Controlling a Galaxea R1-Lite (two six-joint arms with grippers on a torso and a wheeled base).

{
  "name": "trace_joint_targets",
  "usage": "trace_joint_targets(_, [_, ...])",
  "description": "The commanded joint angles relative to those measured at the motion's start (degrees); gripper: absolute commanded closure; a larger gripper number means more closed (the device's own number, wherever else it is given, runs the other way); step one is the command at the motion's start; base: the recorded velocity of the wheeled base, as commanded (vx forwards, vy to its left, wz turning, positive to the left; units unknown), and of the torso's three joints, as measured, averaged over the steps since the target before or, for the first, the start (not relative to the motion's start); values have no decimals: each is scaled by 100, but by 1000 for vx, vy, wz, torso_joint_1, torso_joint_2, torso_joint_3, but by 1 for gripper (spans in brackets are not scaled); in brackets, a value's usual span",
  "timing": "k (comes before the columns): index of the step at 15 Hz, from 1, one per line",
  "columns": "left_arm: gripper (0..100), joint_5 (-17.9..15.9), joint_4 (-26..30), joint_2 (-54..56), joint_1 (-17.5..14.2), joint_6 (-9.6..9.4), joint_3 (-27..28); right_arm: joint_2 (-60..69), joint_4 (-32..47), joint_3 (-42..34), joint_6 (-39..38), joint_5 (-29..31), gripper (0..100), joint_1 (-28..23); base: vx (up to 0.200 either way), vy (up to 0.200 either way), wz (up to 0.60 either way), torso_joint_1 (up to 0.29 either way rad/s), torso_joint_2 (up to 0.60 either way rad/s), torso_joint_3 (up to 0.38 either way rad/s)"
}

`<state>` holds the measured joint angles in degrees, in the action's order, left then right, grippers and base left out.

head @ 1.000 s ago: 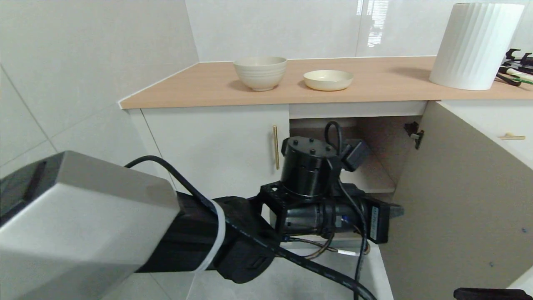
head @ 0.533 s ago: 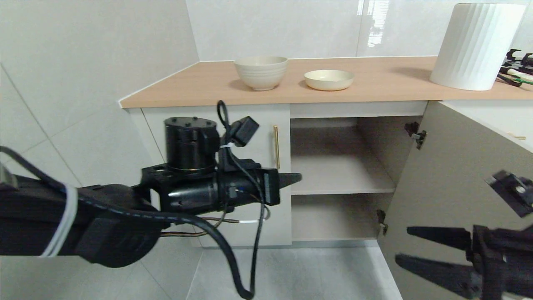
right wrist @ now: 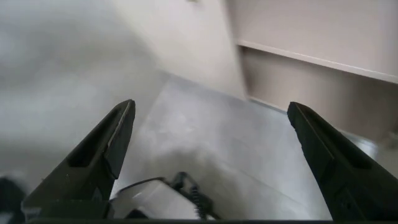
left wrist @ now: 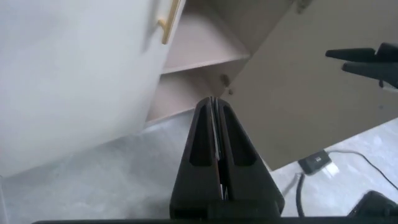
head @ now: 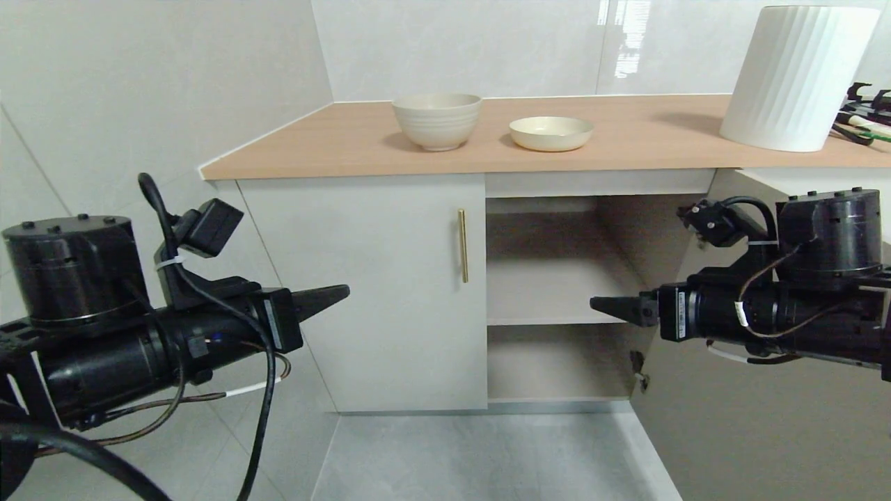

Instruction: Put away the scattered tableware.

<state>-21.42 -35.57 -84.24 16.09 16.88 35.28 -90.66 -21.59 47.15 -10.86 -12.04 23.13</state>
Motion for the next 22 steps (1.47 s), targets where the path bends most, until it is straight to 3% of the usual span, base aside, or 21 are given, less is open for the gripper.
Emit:
trace_joint_targets(1, [100, -11, -2, 250, -97, -1, -83, 5, 50, 31, 5, 211, 0, -45, 0, 0, 0, 0, 0, 0])
trace_joint_targets(2, [0, -20, -2, 241, -80, -27, -83, 224, 155, -40, 5, 343, 0, -36, 0, 0, 0, 0, 0, 0])
trace_joint_targets(4, [0, -73, -20, 206, -80, -1, -118, 585, 471, -83, 5, 396, 0, -45, 0, 0, 0, 0, 0, 0])
trace_joint_targets(7, [0, -407, -38, 206, -89, 78, -144, 699, 805, 22, 5, 413, 0, -63, 0, 0, 0, 0, 0, 0])
trace_joint_targets(16, [0, -381, 6, 338, -115, 69, -127, 699, 902, 40, 5, 484, 0, -36, 0, 0, 0, 0, 0, 0])
trace_joint_targets(22, [0, -398, 6, 285, -220, 78, -91, 699, 1078, 57, 5, 484, 0, -1, 200, 0, 0, 3, 1, 2])
